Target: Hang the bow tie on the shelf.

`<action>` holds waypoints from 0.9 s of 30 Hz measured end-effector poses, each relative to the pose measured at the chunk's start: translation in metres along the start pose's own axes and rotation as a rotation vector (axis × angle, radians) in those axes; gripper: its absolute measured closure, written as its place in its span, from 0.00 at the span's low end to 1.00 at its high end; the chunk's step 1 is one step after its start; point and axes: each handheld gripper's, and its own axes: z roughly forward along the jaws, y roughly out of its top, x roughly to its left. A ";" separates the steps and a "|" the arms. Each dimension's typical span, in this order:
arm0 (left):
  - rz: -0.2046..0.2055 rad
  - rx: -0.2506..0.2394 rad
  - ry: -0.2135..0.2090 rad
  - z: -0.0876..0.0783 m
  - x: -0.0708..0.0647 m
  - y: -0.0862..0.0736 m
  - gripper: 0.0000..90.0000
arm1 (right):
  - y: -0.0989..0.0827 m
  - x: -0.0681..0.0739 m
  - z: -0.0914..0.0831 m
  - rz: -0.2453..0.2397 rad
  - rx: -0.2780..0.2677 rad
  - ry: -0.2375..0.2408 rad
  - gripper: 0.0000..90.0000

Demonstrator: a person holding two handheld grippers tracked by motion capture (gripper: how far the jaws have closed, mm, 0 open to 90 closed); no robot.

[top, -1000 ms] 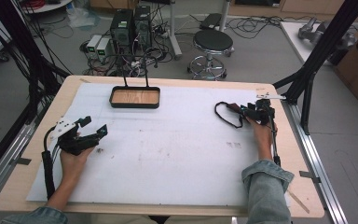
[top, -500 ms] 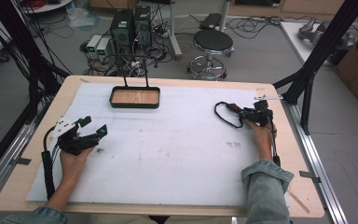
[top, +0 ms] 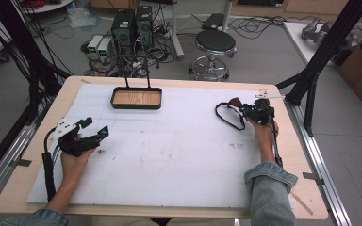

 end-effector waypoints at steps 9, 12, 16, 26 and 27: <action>-0.002 -0.002 -0.004 0.001 -0.001 0.000 0.22 | 0.019 0.022 -0.016 -0.047 -0.125 0.036 0.85; -0.002 -0.004 -0.007 0.002 -0.001 0.000 0.22 | 0.024 0.027 -0.019 -0.053 -0.140 0.055 0.85; -0.005 -0.005 -0.008 0.002 -0.002 0.000 0.22 | 0.043 0.038 -0.024 -0.060 -0.166 0.091 0.85; -0.010 -0.008 -0.013 0.002 -0.002 0.000 0.22 | 0.082 0.077 -0.027 -0.093 -0.249 0.203 0.85; -0.010 -0.007 -0.013 0.002 -0.002 0.000 0.22 | 0.086 0.083 -0.027 -0.100 -0.257 0.216 0.85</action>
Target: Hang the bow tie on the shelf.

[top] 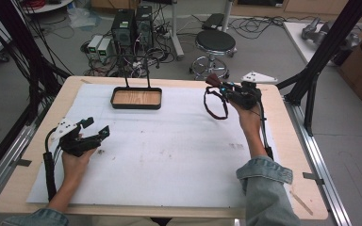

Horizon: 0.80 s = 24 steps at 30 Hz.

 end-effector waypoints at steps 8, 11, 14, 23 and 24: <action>0.000 0.001 -0.004 0.001 0.000 0.000 0.22 | 0.032 0.033 0.026 -0.049 -0.048 0.086 0.85; 0.000 0.005 -0.007 0.001 0.000 -0.001 0.22 | 0.043 0.045 0.039 -0.058 -0.055 0.118 0.85; 0.002 0.007 -0.008 0.001 0.000 -0.001 0.22 | 0.049 0.053 0.049 -0.060 -0.071 0.143 0.85; -0.008 0.001 -0.016 0.001 0.000 0.000 0.22 | 0.065 0.074 0.083 -0.053 -0.082 0.192 0.85; -0.009 0.001 -0.018 0.001 0.000 0.000 0.22 | 0.066 0.075 0.087 -0.052 -0.084 0.194 0.85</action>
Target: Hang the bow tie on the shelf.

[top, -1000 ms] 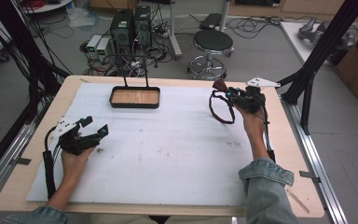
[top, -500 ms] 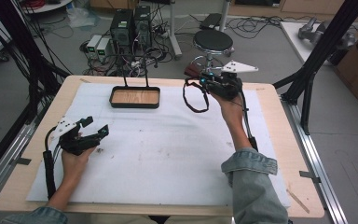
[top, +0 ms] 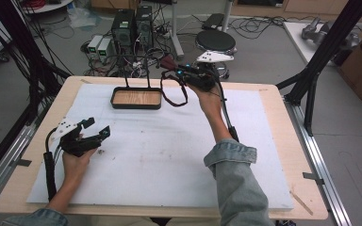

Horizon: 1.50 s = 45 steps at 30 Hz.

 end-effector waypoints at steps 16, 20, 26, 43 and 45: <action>-0.017 -0.006 -0.020 -0.001 0.000 0.000 0.22 | -0.005 -0.002 0.051 0.065 -0.012 0.011 0.85; -0.018 -0.007 -0.021 -0.001 0.001 0.000 0.22 | -0.002 -0.002 0.060 0.072 0.000 -0.011 0.85; -0.019 -0.007 -0.022 -0.002 0.001 0.000 0.22 | -0.001 -0.004 0.067 0.055 0.023 -0.064 0.85; -0.025 -0.007 -0.018 -0.005 0.003 -0.001 0.22 | -0.019 -0.020 0.072 0.137 0.083 -0.123 0.84; -0.023 -0.008 -0.016 -0.005 0.002 -0.001 0.22 | -0.021 -0.021 0.071 0.153 0.089 -0.123 0.84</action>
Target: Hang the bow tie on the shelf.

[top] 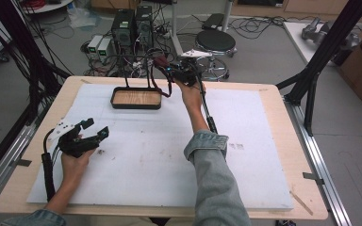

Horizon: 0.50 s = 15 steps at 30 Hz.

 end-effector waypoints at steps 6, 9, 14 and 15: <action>-0.001 0.002 -0.002 0.000 0.001 0.000 0.22 | -0.003 -0.001 0.000 0.002 0.004 0.012 0.81; -0.002 -0.001 -0.004 0.000 0.000 0.000 0.22 | -0.003 -0.002 0.000 0.000 0.006 0.008 0.78; 0.000 0.000 -0.001 0.000 0.000 -0.001 0.22 | -0.001 -0.002 -0.003 -0.001 -0.003 0.010 0.76; 0.002 0.000 0.001 -0.001 0.001 -0.001 0.22 | 0.000 -0.002 -0.004 0.000 -0.009 0.010 0.75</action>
